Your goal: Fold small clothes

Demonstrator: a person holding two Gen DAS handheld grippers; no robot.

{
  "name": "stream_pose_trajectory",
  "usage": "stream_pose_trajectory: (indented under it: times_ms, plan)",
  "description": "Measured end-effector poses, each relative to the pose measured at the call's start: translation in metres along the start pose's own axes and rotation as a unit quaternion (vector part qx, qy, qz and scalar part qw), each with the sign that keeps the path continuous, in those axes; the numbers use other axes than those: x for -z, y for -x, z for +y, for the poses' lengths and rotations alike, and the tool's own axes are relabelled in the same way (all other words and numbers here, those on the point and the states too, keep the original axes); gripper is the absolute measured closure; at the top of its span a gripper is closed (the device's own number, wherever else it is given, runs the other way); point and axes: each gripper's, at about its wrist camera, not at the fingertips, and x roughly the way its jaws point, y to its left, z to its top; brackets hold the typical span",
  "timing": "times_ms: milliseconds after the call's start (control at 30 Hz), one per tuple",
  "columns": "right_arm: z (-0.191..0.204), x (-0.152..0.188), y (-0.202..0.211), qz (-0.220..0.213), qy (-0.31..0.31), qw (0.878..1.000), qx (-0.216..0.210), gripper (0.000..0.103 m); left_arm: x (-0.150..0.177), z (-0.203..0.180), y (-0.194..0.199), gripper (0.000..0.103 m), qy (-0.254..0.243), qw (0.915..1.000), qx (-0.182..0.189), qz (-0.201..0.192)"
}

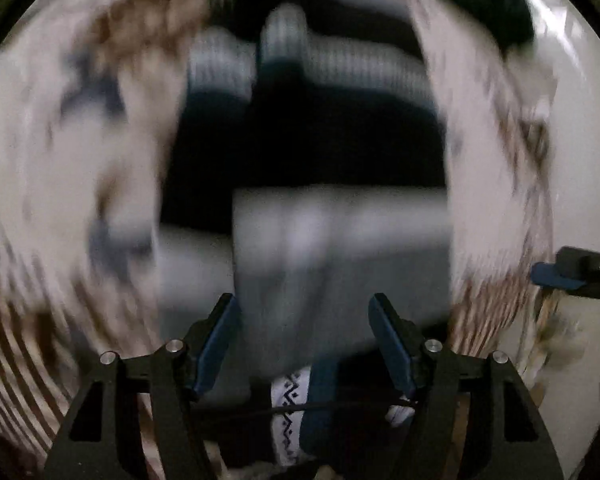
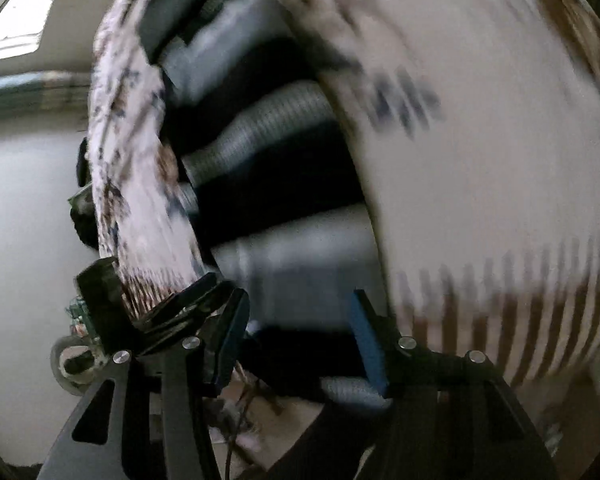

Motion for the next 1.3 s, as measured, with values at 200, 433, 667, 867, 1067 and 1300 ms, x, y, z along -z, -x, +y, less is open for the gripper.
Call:
stream_pose_trajectory:
  times_ms: [200, 433, 667, 867, 1067, 1300]
  plan:
    - [-0.046, 0.1, -0.03, 0.04, -0.047, 0.998, -0.004, 0.049, 0.09, 0.008, 0.005, 0.038, 0.03, 0.9991, 0.003, 0.029]
    - [-0.06, 0.144, -0.059, 0.055, -0.012, 0.998, 0.023, 0.049, 0.137, 0.039, 0.042, 0.038, 0.15, 0.9884, 0.02, -0.019]
    - [-0.075, 0.129, -0.098, 0.016, -0.021, 0.999, 0.03, 0.049, 0.115, 0.063, 0.011, 0.038, 0.218, 0.972, 0.07, -0.051]
    - [-0.086, 0.11, -0.143, 0.037, -0.042, 0.998, -0.017, 0.049, 0.101, 0.056, -0.026, 0.04, 0.191, 0.9783, 0.06, -0.052]
    - [-0.083, 0.12, -0.133, -0.001, -0.054, 0.994, -0.096, 0.091, 0.127, 0.045, 0.004, 0.092, 0.147, 0.9804, 0.057, -0.119]
    - [-0.102, 0.118, -0.144, 0.014, -0.065, 0.994, -0.089, 0.07, 0.133, 0.08, -0.024, 0.073, 0.223, 0.9568, 0.16, -0.095]
